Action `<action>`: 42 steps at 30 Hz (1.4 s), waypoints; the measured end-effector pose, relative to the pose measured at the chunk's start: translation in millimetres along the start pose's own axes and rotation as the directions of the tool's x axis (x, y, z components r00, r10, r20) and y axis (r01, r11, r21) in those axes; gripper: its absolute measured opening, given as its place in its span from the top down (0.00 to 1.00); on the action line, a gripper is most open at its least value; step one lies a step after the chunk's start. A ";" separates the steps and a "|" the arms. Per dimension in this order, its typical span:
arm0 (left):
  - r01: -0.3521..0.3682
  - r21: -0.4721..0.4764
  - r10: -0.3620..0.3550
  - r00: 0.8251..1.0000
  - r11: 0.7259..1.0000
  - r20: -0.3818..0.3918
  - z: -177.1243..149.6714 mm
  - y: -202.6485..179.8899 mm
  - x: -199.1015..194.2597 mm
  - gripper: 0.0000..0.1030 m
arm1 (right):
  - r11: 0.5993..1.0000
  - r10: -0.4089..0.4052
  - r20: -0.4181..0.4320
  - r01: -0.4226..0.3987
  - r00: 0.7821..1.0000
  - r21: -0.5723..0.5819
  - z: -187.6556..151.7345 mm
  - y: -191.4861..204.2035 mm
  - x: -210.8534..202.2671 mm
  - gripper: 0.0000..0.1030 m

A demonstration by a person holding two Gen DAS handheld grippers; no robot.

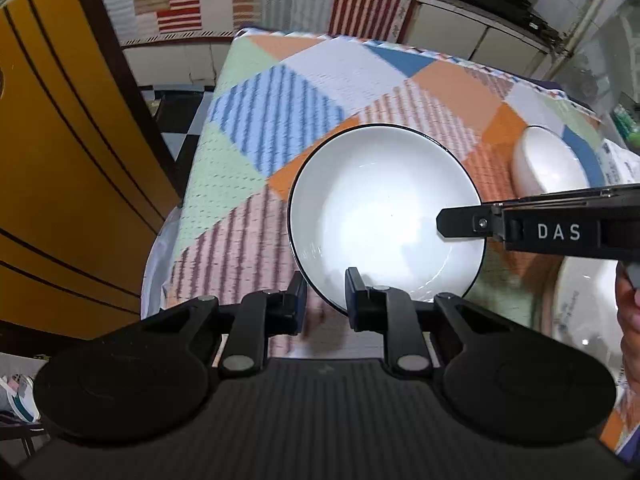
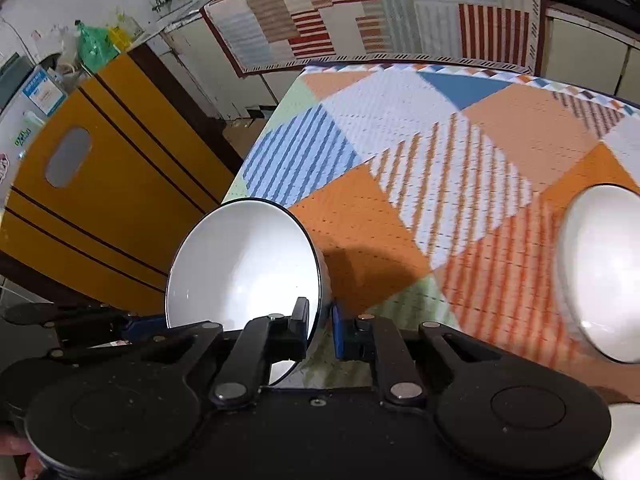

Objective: Organize plates and bowls
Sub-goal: 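Lift the held bowl with the right gripper and carry it over the first bowl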

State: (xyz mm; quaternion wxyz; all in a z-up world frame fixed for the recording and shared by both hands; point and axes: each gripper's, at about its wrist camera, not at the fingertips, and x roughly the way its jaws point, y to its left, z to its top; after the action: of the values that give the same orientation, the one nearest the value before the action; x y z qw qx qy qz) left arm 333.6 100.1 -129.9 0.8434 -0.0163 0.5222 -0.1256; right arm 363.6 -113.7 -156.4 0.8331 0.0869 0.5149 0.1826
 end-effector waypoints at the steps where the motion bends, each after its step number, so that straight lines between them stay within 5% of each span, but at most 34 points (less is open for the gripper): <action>1: 0.000 0.007 0.000 1.000 1.000 0.000 1.2 -5.7 -3.5 0.82 | 1.000 -0.001 0.004 0.001 1.000 0.003 -0.6 -2.0 -6.4 0.85; 13: 0.099 0.068 -0.099 0.995 0.993 -0.010 22.5 -80.4 -26.6 0.82 | 0.999 -0.035 0.100 0.031 0.994 0.045 -6.5 -46.2 -92.0 0.85; 26: 0.158 0.161 -0.159 0.987 0.974 -0.004 51.4 -175.4 9.9 0.82 | 0.975 -0.196 0.163 0.175 0.967 0.135 -14.6 -121.8 -134.5 0.85; 42: 0.048 0.200 -0.039 0.998 0.979 -0.049 67.9 -214.1 65.1 0.83 | 0.956 -0.294 0.114 0.294 0.949 0.015 0.6 -162.1 -93.7 0.85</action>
State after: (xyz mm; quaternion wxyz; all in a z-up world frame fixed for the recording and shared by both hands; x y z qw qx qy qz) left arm 379.5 -129.0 -122.2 0.8259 0.0605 0.5250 -0.1966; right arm 361.2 -299.5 -132.7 0.8793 0.0188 0.4730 0.0517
